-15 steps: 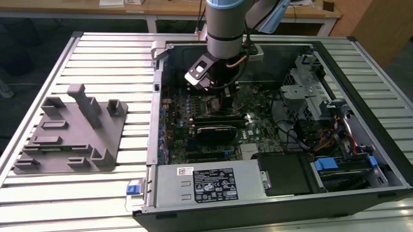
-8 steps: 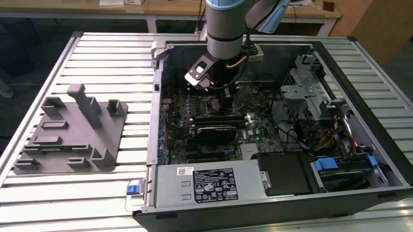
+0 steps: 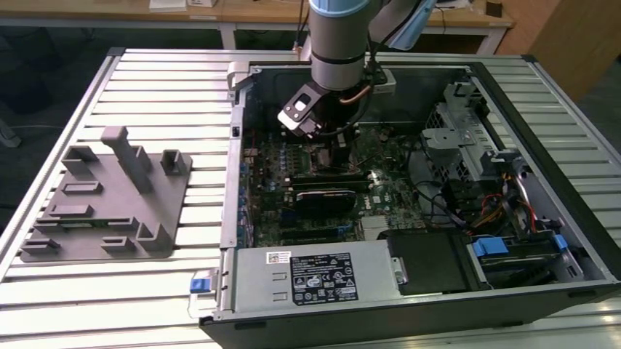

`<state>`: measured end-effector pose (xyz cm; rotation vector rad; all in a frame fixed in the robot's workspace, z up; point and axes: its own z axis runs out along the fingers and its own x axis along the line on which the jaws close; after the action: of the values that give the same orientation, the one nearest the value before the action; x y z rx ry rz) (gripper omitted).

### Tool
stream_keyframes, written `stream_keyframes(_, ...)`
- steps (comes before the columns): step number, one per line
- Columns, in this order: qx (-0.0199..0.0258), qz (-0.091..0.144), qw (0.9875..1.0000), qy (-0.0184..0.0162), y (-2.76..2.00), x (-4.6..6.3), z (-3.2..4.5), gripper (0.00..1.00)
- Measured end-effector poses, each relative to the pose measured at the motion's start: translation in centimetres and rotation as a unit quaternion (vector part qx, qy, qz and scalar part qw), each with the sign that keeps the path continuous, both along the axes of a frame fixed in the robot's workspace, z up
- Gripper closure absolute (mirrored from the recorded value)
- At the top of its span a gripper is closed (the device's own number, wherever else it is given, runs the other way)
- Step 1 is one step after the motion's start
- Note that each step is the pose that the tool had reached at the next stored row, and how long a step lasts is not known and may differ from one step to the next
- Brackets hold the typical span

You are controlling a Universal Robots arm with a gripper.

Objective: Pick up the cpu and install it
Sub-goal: 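Place the cpu into insertion slot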

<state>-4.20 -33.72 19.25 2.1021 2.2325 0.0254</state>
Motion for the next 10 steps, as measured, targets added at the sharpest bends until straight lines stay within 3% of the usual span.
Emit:
stream_keyframes(3,0.0029,0.000,1.0000,-0.0001,0.01,0.00,-0.03,0.45)
stream_keyframes(10,0.0025,0.000,1.0000,0.0002,-0.01,-0.02,-0.17,0.45)
